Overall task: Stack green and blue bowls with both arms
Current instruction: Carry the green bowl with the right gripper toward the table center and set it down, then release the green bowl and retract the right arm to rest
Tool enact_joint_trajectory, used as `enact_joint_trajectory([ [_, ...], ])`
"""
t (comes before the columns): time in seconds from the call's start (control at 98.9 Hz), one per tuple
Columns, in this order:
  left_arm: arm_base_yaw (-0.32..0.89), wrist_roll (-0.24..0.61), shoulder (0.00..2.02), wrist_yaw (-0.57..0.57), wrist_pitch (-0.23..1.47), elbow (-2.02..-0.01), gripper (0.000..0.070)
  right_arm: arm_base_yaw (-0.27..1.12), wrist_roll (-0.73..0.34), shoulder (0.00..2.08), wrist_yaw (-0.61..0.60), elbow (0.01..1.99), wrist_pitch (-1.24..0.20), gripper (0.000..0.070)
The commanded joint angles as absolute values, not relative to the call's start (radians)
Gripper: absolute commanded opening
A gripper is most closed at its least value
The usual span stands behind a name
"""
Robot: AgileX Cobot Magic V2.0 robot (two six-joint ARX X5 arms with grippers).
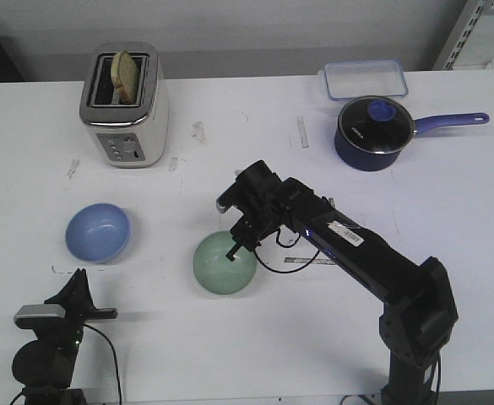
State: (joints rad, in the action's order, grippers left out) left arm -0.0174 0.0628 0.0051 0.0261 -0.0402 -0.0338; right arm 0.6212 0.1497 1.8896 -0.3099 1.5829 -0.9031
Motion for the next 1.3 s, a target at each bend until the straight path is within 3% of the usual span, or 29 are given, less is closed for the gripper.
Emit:
enact_joint_trajectory([
  [0.0,-0.017,0.065,0.004,0.027,-0.05,-0.012,0.0001,0.628,0.162,1.907,-0.31,1.602,-0.907,0.0006],
  [0.202,-0.017,0.065,0.004,0.027,-0.05,-0.012,0.0001,0.63,0.162,1.907,-0.312,1.602,-0.91,0.0035],
  [0.354,-0.017,0.065,0.004,0.027,-0.05,-0.013,0.0001,0.63,0.162,1.906,-0.314,1.602,-0.915,0.0247],
  [0.556,-0.017,0.065,0.004,0.026,-0.05,-0.012,0.0001,0.628,0.162,1.89,-0.315,1.626,-0.924,0.0444],
  [0.708,-0.017,0.065,0.004,0.026,-0.05,-0.012,0.0001,0.612,0.162,1.873,-0.313,1.72,-0.987,0.0469],
  [0.809,-0.017,0.065,0.004,0.027,-0.051,-0.012,0.0001,0.588,0.162,1.857,-0.313,1.803,-1.036,0.0463],
  [0.87,-0.017,0.065,0.004,0.027,-0.051,-0.013,0.0001,0.568,0.161,1.842,-0.313,1.851,-1.06,0.0421],
  [0.93,-0.017,0.065,0.004,0.026,-0.051,-0.012,0.0001,0.545,0.158,1.82,-0.311,1.887,-1.068,0.0306],
  [1.052,-0.017,0.065,0.004,0.026,-0.051,-0.012,0.0001,0.487,0.154,1.756,-0.299,1.909,-1.052,0.0002],
  [1.294,-0.017,0.065,0.004,0.026,-0.05,-0.012,0.0001,0.344,0.121,1.653,-0.149,1.892,-1.061,0.0],
])
